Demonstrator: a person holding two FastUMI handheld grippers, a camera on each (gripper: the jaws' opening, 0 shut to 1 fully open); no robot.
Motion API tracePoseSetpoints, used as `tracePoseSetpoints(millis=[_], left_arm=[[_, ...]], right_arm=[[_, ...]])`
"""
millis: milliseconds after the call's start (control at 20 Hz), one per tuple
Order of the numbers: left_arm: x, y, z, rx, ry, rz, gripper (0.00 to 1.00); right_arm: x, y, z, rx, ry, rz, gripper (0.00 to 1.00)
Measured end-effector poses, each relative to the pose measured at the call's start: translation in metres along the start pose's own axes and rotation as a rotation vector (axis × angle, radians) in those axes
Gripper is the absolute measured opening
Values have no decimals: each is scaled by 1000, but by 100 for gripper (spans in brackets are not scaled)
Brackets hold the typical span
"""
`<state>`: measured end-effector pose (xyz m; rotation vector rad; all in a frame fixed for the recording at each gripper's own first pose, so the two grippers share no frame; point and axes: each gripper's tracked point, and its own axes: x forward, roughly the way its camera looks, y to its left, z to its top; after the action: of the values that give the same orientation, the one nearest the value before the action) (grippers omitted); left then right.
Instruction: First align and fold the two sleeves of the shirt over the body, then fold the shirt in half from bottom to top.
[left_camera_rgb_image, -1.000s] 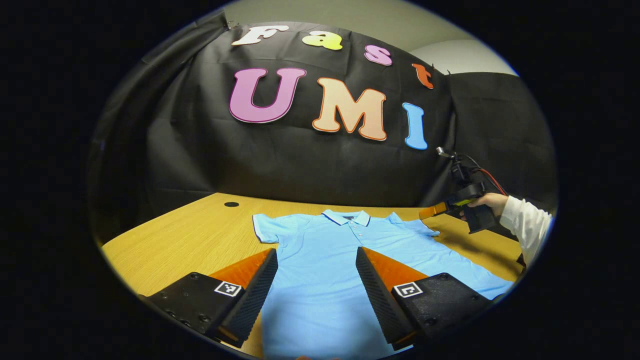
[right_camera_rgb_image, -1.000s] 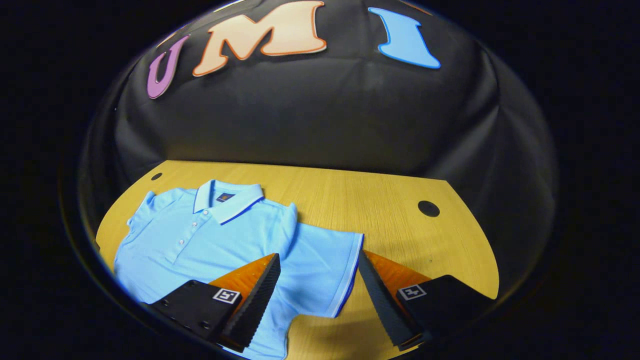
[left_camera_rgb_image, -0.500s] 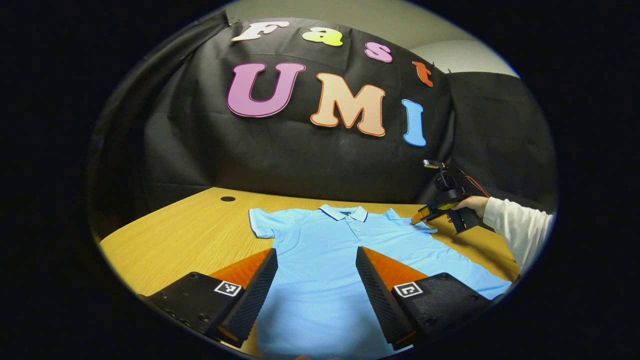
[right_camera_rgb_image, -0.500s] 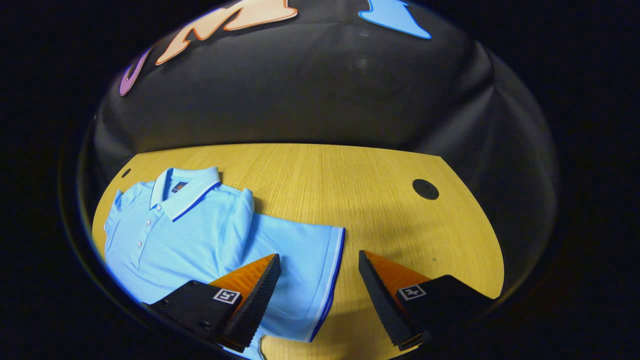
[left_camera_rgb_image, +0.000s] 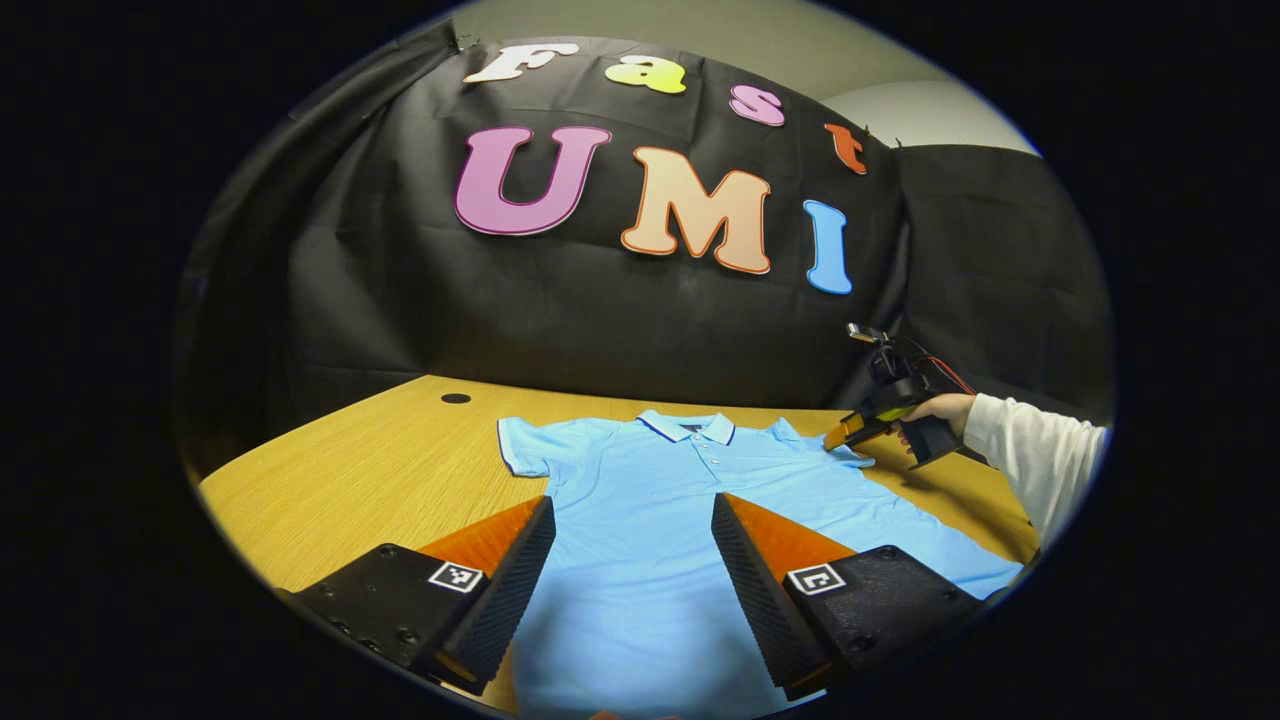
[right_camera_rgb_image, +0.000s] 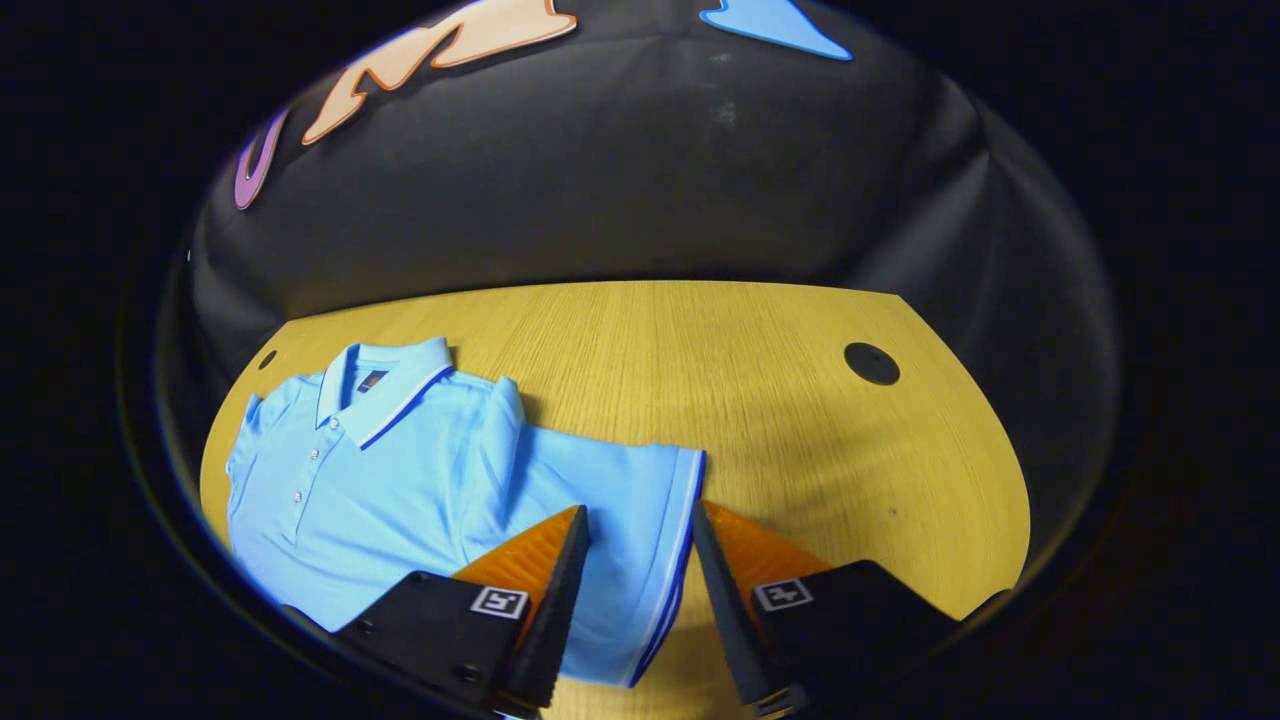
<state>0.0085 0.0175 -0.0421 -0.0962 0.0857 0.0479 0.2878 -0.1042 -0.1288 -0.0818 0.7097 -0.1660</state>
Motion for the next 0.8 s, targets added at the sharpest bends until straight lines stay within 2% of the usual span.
tracePoseSetpoints(millis=[50, 100, 150, 200, 250, 500, 800], left_arm=[[0, 1, 1, -1, -1, 1, 94], [0, 0, 1, -1, -1, 1, 94], [-1, 0, 0, 0, -2, 1, 94], [-1, 0, 0, 1, -2, 2, 94], [-1, 0, 0, 2, -2, 2, 94], [0, 0, 0, 1, -3, 2, 94], [-1, -1, -1, 1, -2, 0, 94]], right_arm=[[0, 5, -1, -5, -6, 16, 50], [1, 9, -2, -6, -6, 23, 43], [1, 10, -1, -15, -15, 25, 24], [0, 11, -1, -11, -9, 25, 22], [0, 11, 0, -7, -11, 20, 5], [-7, 14, 5, -14, -26, 8, 2], [-46, 64, 40, 15, -118, 138, 2]])
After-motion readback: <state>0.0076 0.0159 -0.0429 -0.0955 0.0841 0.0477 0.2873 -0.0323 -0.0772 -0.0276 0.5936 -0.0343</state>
